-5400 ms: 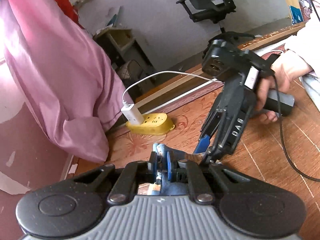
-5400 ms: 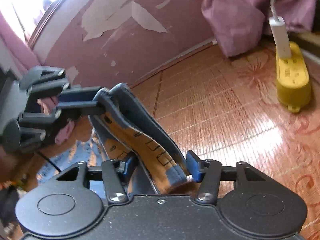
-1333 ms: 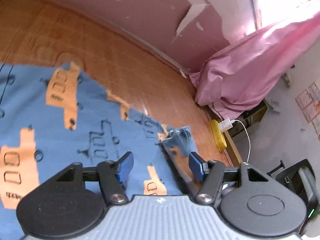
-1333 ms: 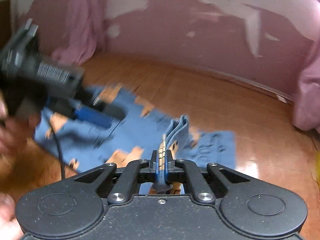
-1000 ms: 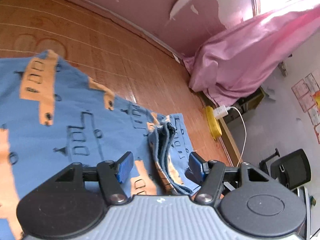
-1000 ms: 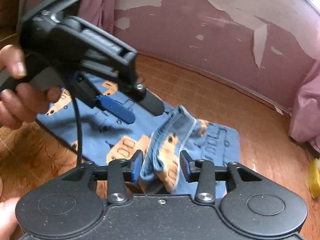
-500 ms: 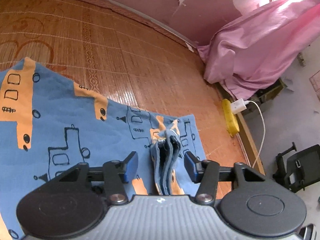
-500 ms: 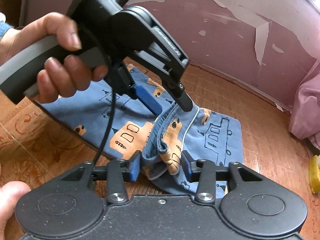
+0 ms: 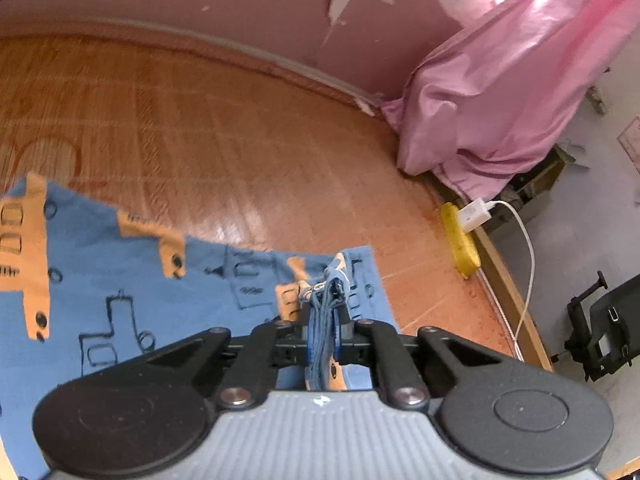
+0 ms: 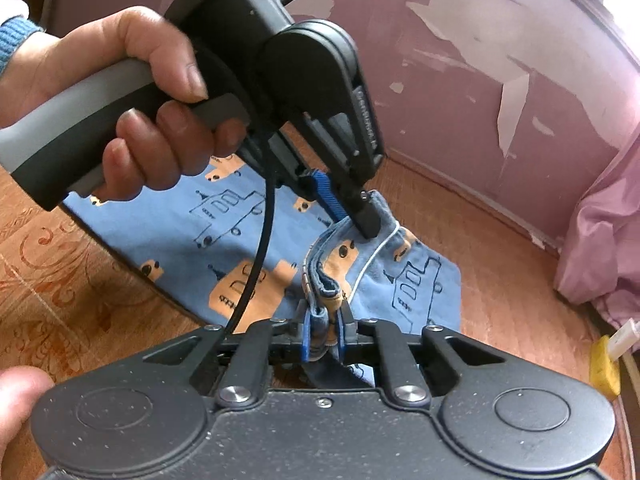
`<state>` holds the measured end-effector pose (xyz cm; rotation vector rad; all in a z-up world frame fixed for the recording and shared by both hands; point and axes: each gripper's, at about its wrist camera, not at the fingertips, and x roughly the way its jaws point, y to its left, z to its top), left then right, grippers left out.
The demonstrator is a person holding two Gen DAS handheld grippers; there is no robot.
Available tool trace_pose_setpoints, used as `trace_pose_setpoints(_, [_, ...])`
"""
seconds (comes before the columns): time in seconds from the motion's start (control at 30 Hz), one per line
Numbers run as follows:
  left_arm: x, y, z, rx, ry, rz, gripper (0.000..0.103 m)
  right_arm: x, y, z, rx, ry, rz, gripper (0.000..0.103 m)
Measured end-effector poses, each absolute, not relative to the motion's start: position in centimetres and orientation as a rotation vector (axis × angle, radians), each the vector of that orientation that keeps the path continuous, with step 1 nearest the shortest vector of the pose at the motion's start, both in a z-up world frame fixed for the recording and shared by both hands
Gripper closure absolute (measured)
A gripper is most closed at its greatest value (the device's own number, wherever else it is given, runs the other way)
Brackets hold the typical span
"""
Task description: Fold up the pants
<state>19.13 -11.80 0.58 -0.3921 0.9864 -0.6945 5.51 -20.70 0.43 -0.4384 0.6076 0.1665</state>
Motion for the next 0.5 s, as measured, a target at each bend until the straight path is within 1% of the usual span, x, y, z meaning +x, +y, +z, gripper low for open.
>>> trace_pose_setpoints(0.17, [18.7, -10.7, 1.5, -0.349, 0.974, -0.684, 0.094, 5.4, -19.9, 1.1, -0.441, 0.599, 0.199, 0.090])
trace_pose_setpoints(0.5, [16.6, -4.0, 3.0, -0.362, 0.918, -0.627, 0.093, 5.1, -14.9, 2.7, -0.508, 0.554, 0.375, 0.090])
